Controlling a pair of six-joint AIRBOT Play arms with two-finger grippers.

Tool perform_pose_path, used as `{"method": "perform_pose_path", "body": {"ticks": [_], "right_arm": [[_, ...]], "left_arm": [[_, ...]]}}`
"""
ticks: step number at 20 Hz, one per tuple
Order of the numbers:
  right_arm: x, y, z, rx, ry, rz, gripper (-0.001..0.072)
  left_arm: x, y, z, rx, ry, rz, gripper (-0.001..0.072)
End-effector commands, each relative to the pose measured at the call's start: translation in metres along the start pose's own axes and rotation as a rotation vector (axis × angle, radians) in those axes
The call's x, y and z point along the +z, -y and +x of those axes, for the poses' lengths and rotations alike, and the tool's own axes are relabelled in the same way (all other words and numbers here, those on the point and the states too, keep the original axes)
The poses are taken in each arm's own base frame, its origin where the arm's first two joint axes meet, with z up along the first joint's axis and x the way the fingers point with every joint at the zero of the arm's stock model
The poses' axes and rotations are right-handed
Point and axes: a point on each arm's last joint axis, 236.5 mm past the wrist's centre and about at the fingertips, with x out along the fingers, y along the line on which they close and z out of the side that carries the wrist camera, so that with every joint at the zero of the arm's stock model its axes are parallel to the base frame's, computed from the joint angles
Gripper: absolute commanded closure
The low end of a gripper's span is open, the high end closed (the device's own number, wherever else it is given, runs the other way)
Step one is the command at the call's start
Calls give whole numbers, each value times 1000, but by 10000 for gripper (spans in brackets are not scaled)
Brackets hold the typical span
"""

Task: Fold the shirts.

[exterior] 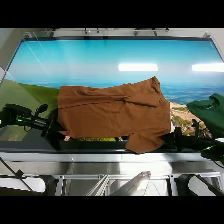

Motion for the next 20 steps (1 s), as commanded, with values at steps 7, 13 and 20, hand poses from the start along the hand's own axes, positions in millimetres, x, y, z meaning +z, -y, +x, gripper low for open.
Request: {"method": "perform_pose_path", "body": {"ticks": [7, 13, 20], "right_arm": [[25, -86, -72, 205, 335, -276, 691], [23, -123, -72, 291, 387, -434, 691], [96, -118, -53, 175, 591, -468, 691]], "left_arm": [[-5, 2, -75, -49, 235, 27, 684], [-13, 17, -68, -41, 171, 76, 684], [54, 83, -118, 139, 360, 353, 683]]}}
